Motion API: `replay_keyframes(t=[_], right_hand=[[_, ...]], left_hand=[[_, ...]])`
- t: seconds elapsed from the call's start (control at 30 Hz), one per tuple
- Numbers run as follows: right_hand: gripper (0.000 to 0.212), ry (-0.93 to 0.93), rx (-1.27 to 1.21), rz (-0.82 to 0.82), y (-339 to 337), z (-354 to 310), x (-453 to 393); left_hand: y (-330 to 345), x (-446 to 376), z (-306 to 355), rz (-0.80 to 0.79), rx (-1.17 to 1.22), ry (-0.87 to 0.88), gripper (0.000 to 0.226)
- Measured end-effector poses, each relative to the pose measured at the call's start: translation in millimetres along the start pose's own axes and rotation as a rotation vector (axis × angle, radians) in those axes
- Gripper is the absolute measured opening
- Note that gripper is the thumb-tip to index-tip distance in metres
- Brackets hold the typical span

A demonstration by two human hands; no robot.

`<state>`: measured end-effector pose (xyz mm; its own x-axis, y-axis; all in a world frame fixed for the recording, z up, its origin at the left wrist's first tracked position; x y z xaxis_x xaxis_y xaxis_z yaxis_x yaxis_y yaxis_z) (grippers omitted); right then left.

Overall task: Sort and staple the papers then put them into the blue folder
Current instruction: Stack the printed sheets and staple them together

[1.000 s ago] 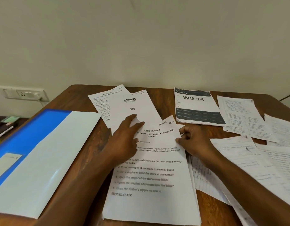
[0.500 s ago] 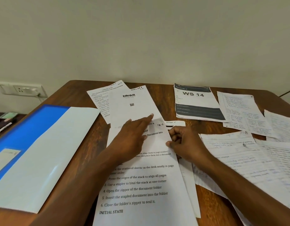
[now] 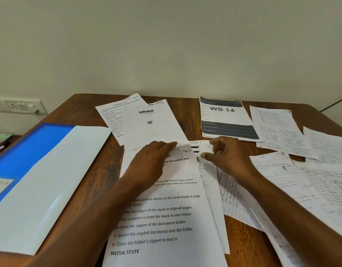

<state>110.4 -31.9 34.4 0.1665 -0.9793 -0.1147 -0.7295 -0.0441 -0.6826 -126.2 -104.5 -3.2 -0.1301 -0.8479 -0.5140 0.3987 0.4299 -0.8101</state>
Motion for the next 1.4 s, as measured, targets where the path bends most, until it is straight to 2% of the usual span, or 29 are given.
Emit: replay_keyframes(t=[0.1, 0.2, 0.4, 0.53, 0.6, 0.7, 0.8, 0.87, 1.03, 1.23, 1.33, 1.4], right_hand=[[0.044, 0.017, -0.038, -0.053, -2, 3, -8], [0.037, 0.059, -0.074, -0.034, 0, 0, -16], [0.012, 0.066, -0.422, -0.012, 14, 8, -18], [0.01, 0.026, -0.648, 0.005, 15, 11, -17], [0.013, -0.136, -0.512, 0.103, 17, 14, -17], [0.025, -0.545, -0.086, 0.315, 17, 8, -10], [0.028, -0.783, 0.156, 0.392, 18, 4, -6], [0.027, -0.867, 0.243, 0.371, 23, 3, -5], [0.021, -0.955, 0.222, 0.354, 29, 0, 0], [0.024, -0.913, 0.063, 0.336, 32, 1, 2], [0.023, -0.748, -0.112, 0.341, 28, 7, -3], [0.021, -0.549, -0.291, 0.281, 27, 10, -5]], left_hand=[[1, -1, -1, 0.003, 0.047, -0.003, 0.059], [-4, -1, -2, 0.032, 0.099, -0.012, 0.048], [-12, 1, -9, 0.121, 0.173, -0.027, 0.036], [-17, 0, -12, 0.169, 0.194, -0.024, 0.035], [-20, 2, -13, 0.177, 0.187, -0.031, 0.037], [-22, 3, -14, 0.177, 0.189, -0.04, 0.037], [-22, 2, -13, 0.179, 0.199, -0.047, 0.037], [-23, 3, -13, 0.178, 0.208, -0.051, 0.037], [-26, 5, -12, 0.22, 0.24, -0.063, 0.029], [-23, 5, -14, 0.237, 0.306, -0.092, 0.026], [-21, 5, -14, 0.225, 0.327, -0.086, 0.028], [-21, 5, -13, 0.229, 0.314, -0.071, 0.029]])
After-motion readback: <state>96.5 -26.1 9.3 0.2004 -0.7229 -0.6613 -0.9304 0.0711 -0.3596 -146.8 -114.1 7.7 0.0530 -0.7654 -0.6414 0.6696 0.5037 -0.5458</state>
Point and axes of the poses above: each hand's wrist, its own x-axis away from the middle knuckle, its own y-axis out of the palm, z = x × y, the point moved 3 cm from there along -x, towards the middle knuckle, and after that the axes turned 1 degree about -y, right-handed, at the moved point
